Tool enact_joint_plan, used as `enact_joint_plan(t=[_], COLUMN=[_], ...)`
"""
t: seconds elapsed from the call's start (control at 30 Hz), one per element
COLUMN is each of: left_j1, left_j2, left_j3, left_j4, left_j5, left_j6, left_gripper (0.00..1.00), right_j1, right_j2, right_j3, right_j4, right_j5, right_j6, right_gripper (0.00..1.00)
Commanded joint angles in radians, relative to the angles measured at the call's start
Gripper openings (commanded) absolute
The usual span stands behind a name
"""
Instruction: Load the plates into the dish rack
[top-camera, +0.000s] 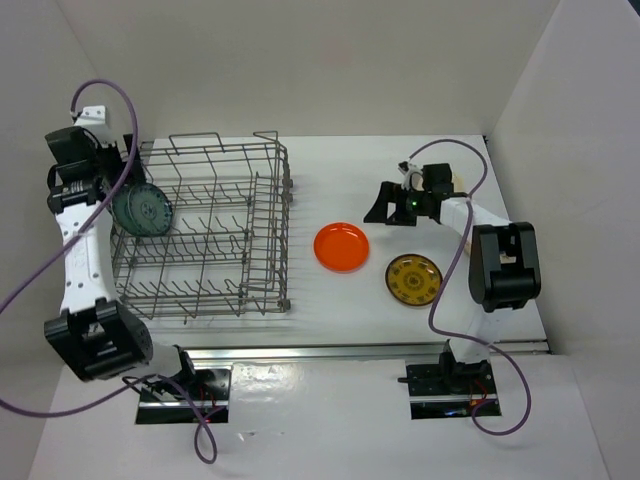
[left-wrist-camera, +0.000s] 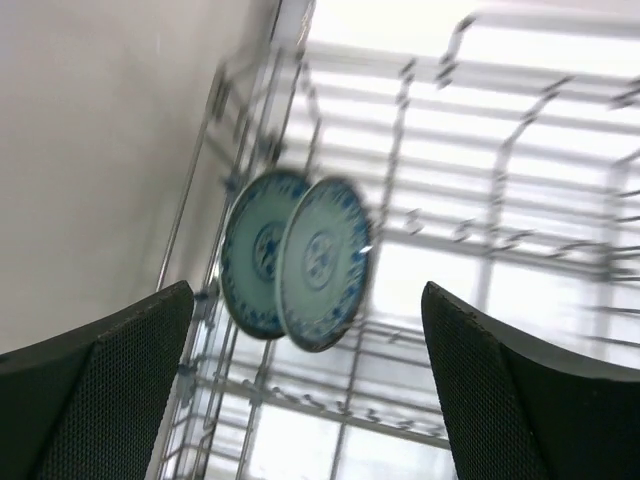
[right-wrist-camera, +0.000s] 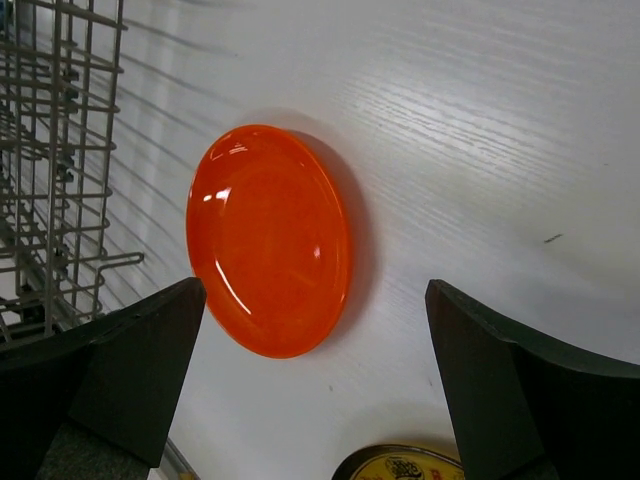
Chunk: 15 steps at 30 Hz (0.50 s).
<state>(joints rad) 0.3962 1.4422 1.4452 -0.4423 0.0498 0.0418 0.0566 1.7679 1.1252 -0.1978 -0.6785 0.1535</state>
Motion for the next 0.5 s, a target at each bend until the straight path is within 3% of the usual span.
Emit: enact_joint_plan(t=[0.0,0.2,0.47], left_j1=[-0.016,-0.025,-0.036], left_j2=[-0.095,-0.172,-0.192], left_j3=[-0.037,-0.111,-0.141], left_j4=[0.062,0.097,0.137], left_j5=[0.174,0.206,0.444], left_j6=[-0.033,-0.095,-0.192], left_gripper=[1.00,1.00,0.97], right_j1=[0.034,0.055,0.075], right_j2=[0.041,0.100,0.154], right_j3=[-0.008,-0.048,-0.058], right_j4=[0.003,0.046,0.078], right_j5=[-0.027,-0.018,-0.027], right_j6=[-0.022,0.015,0.037], right_gripper=[0.99,0.92,0.82])
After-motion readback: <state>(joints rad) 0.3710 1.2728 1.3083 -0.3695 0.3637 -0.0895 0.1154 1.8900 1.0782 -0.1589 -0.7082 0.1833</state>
